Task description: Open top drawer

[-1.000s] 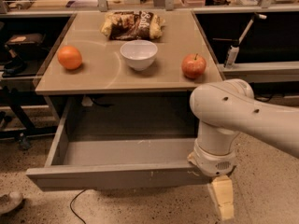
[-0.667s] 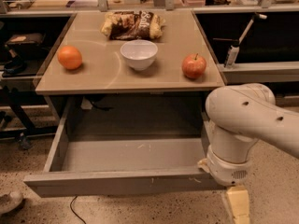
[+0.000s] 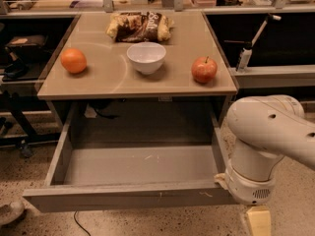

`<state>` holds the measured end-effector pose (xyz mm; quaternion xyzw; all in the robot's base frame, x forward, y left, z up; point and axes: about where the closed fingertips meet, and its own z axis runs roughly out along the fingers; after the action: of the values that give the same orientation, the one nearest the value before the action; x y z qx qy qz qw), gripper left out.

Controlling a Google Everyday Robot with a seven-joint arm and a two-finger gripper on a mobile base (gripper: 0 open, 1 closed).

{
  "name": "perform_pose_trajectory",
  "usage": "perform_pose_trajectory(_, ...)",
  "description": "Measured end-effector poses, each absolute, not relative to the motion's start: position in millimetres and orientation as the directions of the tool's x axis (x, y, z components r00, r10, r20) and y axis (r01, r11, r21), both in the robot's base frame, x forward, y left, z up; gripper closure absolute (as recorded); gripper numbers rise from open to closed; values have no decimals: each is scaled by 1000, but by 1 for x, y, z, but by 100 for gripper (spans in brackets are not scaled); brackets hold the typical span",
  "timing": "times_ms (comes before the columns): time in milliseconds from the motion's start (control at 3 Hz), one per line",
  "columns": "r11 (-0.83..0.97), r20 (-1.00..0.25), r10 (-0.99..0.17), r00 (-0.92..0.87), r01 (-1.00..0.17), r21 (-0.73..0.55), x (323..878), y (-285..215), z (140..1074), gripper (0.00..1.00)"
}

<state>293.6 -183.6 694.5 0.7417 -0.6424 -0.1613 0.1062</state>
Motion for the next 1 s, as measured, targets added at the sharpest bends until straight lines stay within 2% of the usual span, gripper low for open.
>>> perform_pose_trajectory(667, -164, -120, -984, 129, -920, 355, 298, -178, 698, 0)
perform_pose_trajectory(1000, -201, -140, -977, 162, -922, 330, 306, -157, 702, 0)
